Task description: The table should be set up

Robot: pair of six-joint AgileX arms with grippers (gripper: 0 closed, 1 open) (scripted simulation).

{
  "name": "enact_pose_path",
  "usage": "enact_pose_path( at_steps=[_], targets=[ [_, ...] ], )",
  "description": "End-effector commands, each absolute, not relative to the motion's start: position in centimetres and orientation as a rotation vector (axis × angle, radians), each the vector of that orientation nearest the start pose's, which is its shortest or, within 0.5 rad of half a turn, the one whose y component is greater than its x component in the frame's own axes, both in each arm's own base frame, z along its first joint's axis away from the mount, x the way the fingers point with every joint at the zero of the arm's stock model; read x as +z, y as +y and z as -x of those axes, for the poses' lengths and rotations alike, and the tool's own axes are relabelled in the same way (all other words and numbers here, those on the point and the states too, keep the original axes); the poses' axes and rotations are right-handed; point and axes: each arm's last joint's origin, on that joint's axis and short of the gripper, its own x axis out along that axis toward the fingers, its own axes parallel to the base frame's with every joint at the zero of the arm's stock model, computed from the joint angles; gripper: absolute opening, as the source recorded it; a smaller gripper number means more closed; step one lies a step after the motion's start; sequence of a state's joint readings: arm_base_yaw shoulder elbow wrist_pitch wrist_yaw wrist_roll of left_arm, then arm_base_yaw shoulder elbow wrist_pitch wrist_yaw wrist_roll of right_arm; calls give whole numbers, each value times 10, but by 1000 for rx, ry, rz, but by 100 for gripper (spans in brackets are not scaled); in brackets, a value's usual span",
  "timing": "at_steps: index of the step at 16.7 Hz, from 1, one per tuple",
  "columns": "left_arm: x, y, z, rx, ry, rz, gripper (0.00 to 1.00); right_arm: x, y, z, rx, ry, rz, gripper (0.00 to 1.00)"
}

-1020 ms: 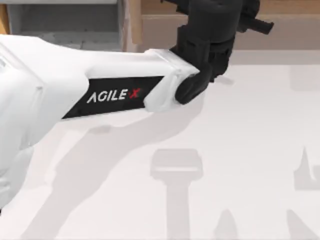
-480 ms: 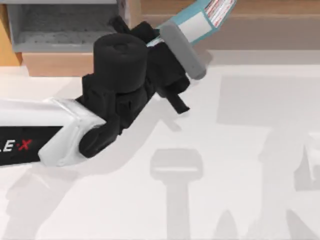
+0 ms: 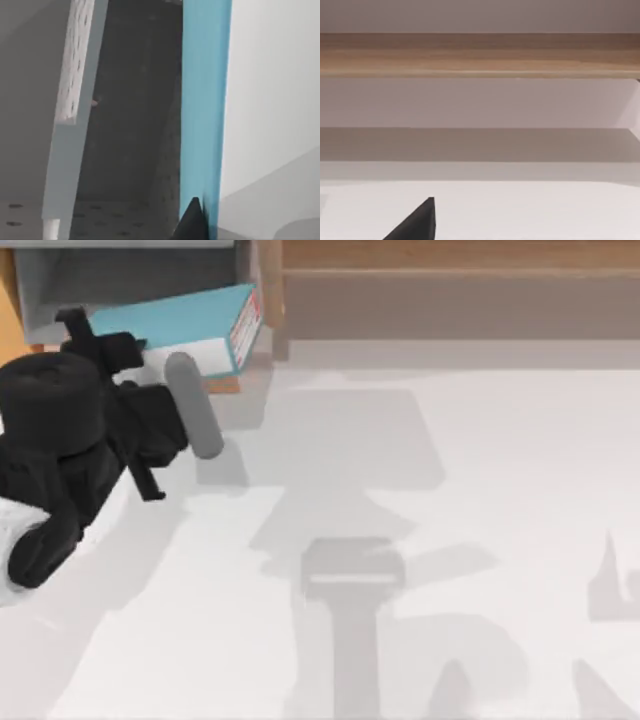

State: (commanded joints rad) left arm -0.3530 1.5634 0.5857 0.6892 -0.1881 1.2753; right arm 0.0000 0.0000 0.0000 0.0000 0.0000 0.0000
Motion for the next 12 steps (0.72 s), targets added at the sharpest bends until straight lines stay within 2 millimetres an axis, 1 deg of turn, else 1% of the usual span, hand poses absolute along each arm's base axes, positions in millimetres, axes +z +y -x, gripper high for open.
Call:
enact_pose_path(
  at_steps=[1,3,5,7,8,12],
  targets=[
    [166,-89,-295,-279,156,-1374,0,160,-1,-106,0,0,0,100],
    [165,-77,-311,-238,172,-1452,0,160,-1,-106,0,0,0,100],
    [159,-72,-327,-227,186,-1513,0,160,-1,-106,0,0,0,100],
    [154,-72,-339,-233,190,-1550,0,160,-1,-106,0,0,0,100],
    [153,-72,-341,-236,188,-1558,0,160,-1,-106,0,0,0,100],
    [153,-73,-342,-237,188,-1559,0,160,-1,-106,0,0,0,100]
  ],
)
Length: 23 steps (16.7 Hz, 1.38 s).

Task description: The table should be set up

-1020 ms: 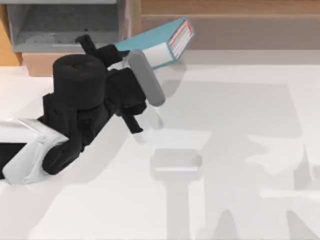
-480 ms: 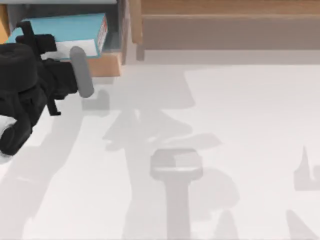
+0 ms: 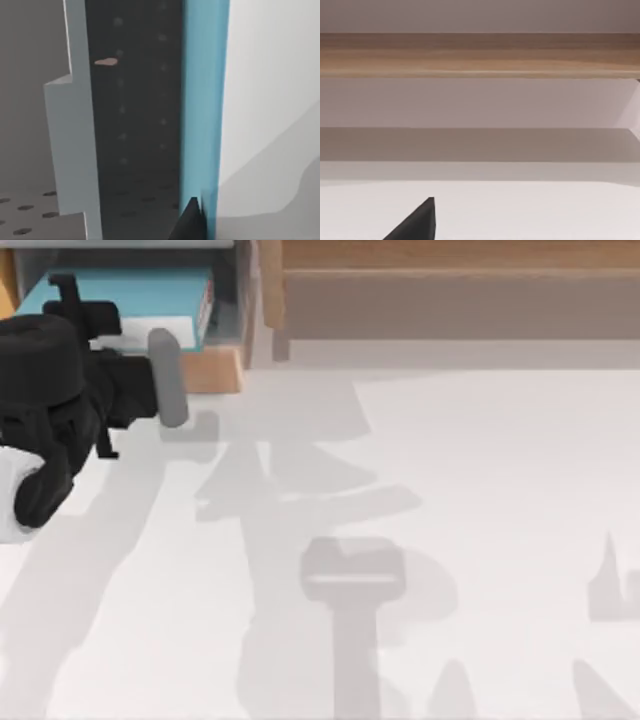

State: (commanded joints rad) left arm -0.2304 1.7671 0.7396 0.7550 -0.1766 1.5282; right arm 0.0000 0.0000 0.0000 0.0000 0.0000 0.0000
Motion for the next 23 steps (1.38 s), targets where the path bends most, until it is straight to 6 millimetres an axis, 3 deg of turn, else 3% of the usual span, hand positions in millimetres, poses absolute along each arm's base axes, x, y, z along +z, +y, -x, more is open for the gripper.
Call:
enact_pose_path(
  at_steps=[2,9,13,23],
  targets=[
    [152,-74,-342,-240,188,-1561,0,160,-1,-106,0,0,0,100],
    [148,-74,-371,-236,187,-1560,0,160,-1,-106,0,0,0,100],
    [148,-73,-372,-237,188,-1559,0,160,-1,-106,0,0,0,100],
    [148,-73,-372,-237,188,-1559,75,160,-1,-106,0,0,0,100]
  ],
)
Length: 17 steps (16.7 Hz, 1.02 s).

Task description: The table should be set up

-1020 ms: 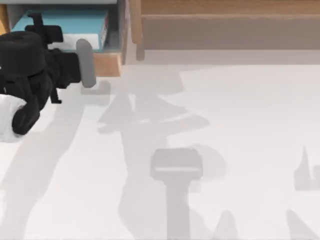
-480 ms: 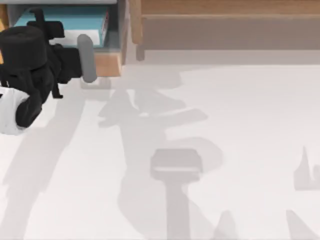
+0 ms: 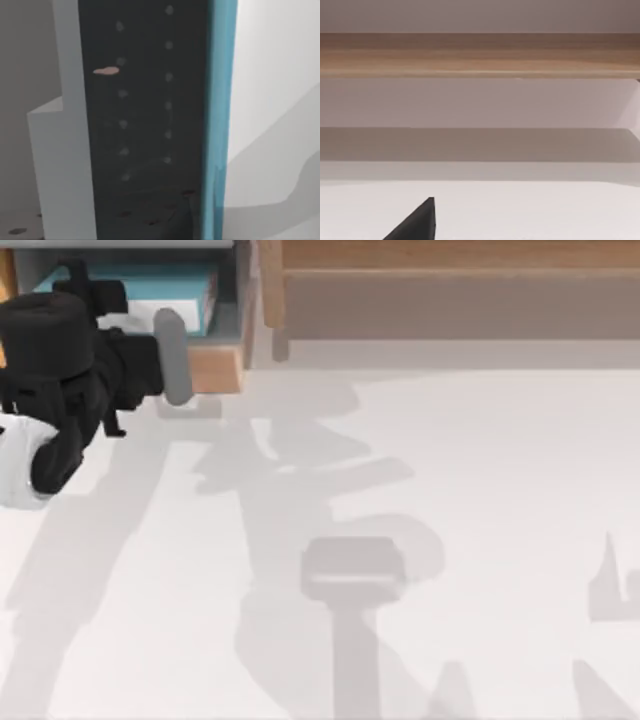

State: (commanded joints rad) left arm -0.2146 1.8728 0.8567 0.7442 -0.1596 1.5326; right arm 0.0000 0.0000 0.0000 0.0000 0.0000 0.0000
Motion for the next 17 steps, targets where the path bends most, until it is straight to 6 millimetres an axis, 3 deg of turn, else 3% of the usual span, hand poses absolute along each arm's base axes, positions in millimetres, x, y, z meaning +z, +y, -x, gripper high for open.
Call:
enact_pose_path(
  at_steps=[3,4,13,17],
  targets=[
    [148,-73,-372,-237,188,-1559,98,160,-1,-106,0,0,0,100],
    [148,-73,-372,-237,188,-1559,100,160,-1,-106,0,0,0,100],
    [148,-74,-370,-237,187,-1559,100,160,-1,-106,0,0,0,100],
    [155,-72,-351,-218,176,-1551,100,160,-1,-106,0,0,0,100]
  ],
)
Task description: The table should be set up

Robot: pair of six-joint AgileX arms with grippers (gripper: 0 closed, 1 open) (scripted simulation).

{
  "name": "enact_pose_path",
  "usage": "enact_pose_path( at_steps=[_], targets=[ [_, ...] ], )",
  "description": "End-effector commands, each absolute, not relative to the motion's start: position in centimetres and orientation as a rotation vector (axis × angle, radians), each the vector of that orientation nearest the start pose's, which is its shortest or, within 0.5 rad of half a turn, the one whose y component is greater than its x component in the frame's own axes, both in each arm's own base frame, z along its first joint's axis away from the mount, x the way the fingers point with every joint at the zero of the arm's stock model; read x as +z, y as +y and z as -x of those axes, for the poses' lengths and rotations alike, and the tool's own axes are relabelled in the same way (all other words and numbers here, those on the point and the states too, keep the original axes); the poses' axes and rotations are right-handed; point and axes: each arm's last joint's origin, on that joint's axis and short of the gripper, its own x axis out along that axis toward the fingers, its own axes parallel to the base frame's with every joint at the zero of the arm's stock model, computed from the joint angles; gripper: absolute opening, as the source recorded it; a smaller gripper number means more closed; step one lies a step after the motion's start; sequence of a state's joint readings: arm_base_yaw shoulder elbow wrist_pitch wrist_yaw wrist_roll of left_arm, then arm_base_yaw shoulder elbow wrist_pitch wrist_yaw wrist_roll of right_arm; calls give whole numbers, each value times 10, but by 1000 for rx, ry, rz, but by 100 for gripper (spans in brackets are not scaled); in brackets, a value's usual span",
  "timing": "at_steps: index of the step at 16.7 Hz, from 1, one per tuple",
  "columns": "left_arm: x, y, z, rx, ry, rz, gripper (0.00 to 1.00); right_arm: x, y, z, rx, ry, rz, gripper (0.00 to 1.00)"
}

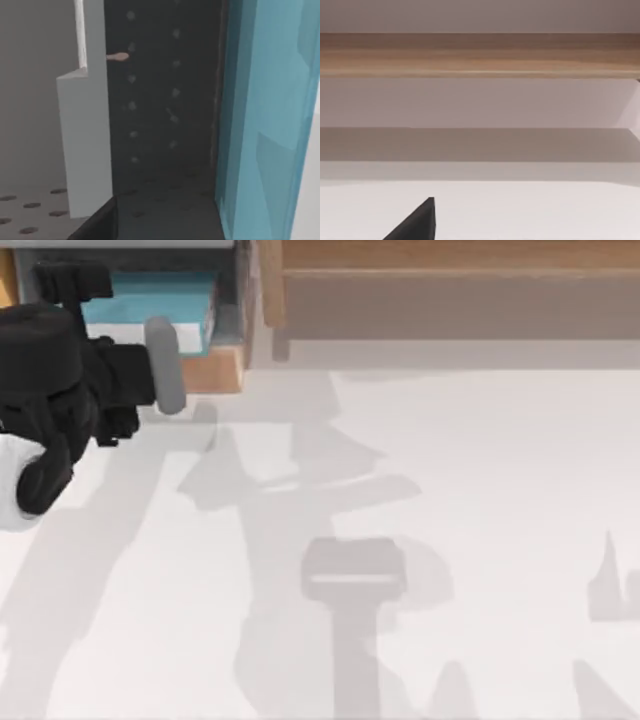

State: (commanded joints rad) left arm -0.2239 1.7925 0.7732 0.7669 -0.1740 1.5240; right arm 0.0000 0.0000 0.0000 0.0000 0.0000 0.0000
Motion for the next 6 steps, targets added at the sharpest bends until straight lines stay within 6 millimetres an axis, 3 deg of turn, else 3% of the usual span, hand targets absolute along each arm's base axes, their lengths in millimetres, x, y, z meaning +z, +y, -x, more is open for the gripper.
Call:
enact_pose_path(
  at_steps=[4,6],
  targets=[
    [150,-72,-325,-231,185,-1557,100,160,-1,-106,0,0,0,100],
    [148,-73,-321,-238,187,-1560,100,160,-1,-106,0,0,0,100]
  ],
)
